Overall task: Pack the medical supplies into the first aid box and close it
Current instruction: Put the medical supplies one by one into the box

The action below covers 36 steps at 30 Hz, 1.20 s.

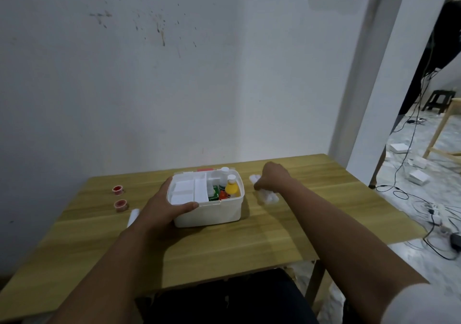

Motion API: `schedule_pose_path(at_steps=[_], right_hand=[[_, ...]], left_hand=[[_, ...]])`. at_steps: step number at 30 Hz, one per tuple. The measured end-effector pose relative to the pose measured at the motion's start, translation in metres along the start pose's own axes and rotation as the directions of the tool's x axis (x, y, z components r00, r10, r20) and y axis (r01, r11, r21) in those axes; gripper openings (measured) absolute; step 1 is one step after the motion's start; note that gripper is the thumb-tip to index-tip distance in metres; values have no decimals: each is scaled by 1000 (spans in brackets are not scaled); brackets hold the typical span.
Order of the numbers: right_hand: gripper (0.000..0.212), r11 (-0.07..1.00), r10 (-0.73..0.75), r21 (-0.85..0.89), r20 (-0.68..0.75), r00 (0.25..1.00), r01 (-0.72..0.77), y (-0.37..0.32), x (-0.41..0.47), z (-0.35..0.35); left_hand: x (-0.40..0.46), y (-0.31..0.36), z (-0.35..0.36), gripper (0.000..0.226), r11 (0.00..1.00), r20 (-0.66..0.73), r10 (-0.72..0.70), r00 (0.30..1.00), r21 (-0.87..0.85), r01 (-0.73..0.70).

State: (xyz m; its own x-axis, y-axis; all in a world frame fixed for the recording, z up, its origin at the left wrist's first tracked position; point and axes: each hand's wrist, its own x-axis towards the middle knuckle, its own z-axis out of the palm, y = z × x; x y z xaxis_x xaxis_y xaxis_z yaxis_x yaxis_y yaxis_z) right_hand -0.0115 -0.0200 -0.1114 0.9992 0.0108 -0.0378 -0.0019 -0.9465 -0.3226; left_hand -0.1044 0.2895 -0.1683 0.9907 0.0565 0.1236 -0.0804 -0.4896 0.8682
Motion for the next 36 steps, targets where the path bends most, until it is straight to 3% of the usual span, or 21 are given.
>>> schedule_pose_path(at_steps=[5, 7, 11, 16, 20, 22, 24, 27, 32, 36], right_hand=[[70, 940, -129, 293, -165, 978, 173, -25, -3, -30], [69, 872, -160, 438, -166, 973, 218, -35, -10, -35], [61, 766, -162, 622, -52, 985, 159, -50, -26, -23], [58, 869, -174, 400, -301, 938, 290, -54, -37, 12], [52, 854, -178, 387, -412, 894, 349, -54, -43, 28], [50, 860, -214, 337, -445, 869, 384, -53, -46, 35], [50, 861, -241, 301, -466, 851, 409, -52, -47, 41], [51, 867, -244, 291, -462, 853, 405, -48, -48, 43], [48, 876, -250, 292, -409, 878, 385, -38, -45, 45], [55, 843, -344, 265, -403, 848, 468, -36, -46, 45]], left_hand=[[-9, 13, 3, 71, 1000, -9, -7, 1000, 6, 7], [-9, 14, 3, 75, 1000, -15, 1, 1000, -9, -1], [-10, 15, 3, 70, 1000, -18, 17, 1000, -22, -17], [-11, 15, 4, 71, 999, -12, 2, 1000, -37, -3], [-11, 14, 3, 96, 999, -24, -1, 1000, -33, 0], [-12, 16, 3, 87, 999, -15, 1, 1000, -41, -2], [-14, 20, 3, 74, 999, -5, 1, 1000, -49, -2], [-15, 22, 1, 72, 999, 3, 2, 1000, -52, -2], [-16, 22, -2, 95, 999, 14, 0, 1000, -32, 1], [-17, 25, -2, 100, 999, 27, 13, 1000, -35, -12]])
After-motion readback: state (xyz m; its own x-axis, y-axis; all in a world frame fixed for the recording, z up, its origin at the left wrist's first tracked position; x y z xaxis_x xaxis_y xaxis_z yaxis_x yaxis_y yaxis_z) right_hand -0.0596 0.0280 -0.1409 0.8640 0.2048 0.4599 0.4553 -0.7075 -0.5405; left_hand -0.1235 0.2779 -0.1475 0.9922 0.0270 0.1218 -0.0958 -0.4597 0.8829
